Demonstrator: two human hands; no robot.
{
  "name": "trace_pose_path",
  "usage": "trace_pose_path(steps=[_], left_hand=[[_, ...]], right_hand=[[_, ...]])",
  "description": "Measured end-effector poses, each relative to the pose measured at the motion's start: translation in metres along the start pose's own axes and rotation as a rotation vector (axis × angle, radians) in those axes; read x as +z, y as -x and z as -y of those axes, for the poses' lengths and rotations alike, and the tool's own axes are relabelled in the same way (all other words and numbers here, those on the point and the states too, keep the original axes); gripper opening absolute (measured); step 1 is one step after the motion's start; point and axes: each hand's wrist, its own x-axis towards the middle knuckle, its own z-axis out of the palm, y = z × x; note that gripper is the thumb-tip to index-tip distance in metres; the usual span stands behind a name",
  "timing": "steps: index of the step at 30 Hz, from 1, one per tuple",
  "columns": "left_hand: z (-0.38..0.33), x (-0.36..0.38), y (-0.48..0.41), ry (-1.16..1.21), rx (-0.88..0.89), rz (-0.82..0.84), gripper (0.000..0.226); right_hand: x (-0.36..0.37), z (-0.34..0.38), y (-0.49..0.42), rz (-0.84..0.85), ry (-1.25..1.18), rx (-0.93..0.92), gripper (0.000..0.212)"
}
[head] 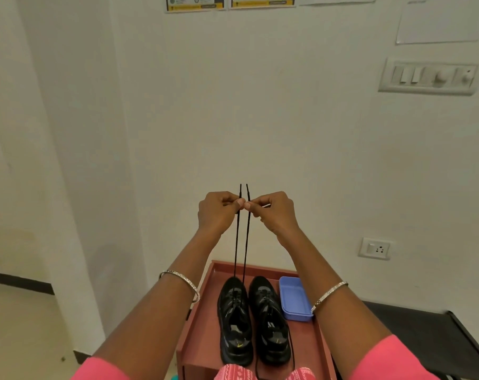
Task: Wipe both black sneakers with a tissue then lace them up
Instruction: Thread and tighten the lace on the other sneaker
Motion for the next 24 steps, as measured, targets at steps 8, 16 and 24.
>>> trace_pose_path(steps=[8, 16, 24], left_hand=[[0.002, -0.012, 0.008, 0.315, -0.167, 0.261, 0.024], [0.008, -0.018, 0.005, 0.441, -0.381, 0.456, 0.021], [0.000, -0.004, 0.008, 0.143, -0.027, 0.225, 0.014]], right_hand=[[0.007, -0.016, 0.012, 0.042, -0.484, 0.221, 0.016], [0.002, -0.018, 0.022, 0.195, -0.668, 0.257, 0.021], [0.002, -0.015, 0.019, 0.141, -0.549, 0.232, 0.029]])
